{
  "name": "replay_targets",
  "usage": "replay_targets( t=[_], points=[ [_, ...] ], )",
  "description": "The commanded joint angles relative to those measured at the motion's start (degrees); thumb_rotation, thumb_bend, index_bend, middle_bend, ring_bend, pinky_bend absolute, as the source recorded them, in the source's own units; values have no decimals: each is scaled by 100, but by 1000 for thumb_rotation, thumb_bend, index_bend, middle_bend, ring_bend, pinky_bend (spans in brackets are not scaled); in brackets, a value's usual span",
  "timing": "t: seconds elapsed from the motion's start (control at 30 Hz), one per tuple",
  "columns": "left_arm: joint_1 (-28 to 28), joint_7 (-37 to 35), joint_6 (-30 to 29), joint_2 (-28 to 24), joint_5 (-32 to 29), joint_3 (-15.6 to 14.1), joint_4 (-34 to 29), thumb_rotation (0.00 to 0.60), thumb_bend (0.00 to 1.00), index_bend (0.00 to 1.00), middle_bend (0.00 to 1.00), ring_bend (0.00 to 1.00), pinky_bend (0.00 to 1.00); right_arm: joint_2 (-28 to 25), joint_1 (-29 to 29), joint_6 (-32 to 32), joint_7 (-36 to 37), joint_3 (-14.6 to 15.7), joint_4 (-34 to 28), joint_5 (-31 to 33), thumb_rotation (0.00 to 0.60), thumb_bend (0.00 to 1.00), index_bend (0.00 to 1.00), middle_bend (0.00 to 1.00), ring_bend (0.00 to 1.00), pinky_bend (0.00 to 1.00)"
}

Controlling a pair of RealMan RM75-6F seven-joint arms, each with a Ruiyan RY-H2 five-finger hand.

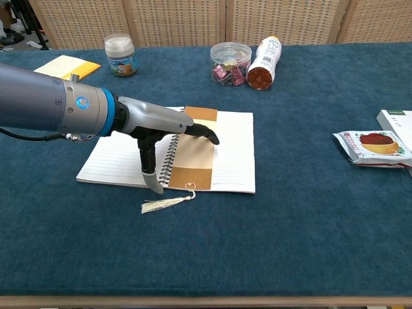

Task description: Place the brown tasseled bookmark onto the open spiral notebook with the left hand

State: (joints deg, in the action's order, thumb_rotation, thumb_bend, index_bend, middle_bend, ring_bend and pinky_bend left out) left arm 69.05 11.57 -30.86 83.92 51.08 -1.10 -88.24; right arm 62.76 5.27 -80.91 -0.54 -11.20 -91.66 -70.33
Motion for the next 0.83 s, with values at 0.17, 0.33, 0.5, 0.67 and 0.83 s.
replay_targets(
  t=[0.17,0.33,0.5,0.67,0.83],
  points=[
    [-234,-86,-435,-351,435,137,-441,600,0,37,0,0,0,-5,0,1,5,14,-15,-28,600,0,0,0,0,0],
    [-931,-342,-1442,-1201,1294,114,-1179,600,0,37,0,0,0,-6,12,9,-3,71,-71,-150,600,0,0,0,0,0],
    [-1890,-144,-2717,-1580,1794,-265,-1250,600,0,3,0,0,0,-2,6,-18,3,130,-105,-278,600,0,0,0,0,0],
    [-2837,-87,-3852,-1558,1990,-538,-1080,600,0,0,0,0,0,17,16,-3,23,180,-104,-372,600,0,0,0,0,0],
    [-3981,-426,-5171,-1458,2173,-730,-645,600,0,0,0,0,0,24,31,43,69,228,-86,-445,600,0,0,0,0,0]
  ],
)
